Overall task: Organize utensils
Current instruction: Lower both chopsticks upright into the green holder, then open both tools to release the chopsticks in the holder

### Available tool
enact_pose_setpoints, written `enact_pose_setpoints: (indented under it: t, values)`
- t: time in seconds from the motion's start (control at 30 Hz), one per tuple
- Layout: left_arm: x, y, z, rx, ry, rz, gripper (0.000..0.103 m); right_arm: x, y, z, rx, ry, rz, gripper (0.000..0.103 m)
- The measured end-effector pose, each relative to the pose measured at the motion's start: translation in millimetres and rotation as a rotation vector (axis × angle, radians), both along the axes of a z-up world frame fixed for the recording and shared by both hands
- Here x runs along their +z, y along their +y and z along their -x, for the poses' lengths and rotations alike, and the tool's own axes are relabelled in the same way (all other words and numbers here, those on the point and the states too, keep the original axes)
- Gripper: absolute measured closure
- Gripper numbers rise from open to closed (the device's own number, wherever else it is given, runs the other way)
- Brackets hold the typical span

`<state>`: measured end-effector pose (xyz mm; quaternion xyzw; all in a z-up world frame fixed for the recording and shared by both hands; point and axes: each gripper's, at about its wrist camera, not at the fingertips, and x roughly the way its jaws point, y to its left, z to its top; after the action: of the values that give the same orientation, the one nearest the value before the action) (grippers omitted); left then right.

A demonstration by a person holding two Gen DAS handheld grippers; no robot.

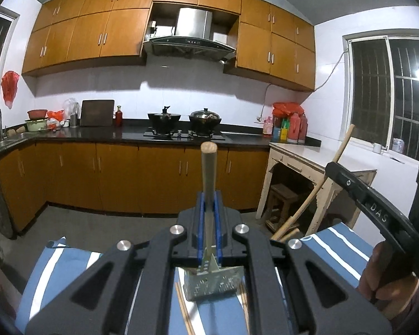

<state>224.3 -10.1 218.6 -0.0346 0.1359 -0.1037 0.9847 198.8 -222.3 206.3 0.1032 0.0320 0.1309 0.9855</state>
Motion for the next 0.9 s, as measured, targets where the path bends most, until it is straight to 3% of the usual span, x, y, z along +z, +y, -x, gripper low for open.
enact_pose_setpoints:
  t: [0.17, 0.5, 0.9]
  values:
    - [-13, -1, -26, 0.004, 0.063, 0.012, 0.095, -11, 5, -16, -0.024, 0.001, -0.003, 0.095]
    - [-43, 4, -45, -0.006, 0.132, 0.006, 0.095, -47, 19, -51, -0.024, 0.107, 0.019, 0.096]
    - [-82, 4, -79, 0.008, 0.230, 0.024, 0.095, -66, 21, -63, 0.001, 0.189, 0.014, 0.095]
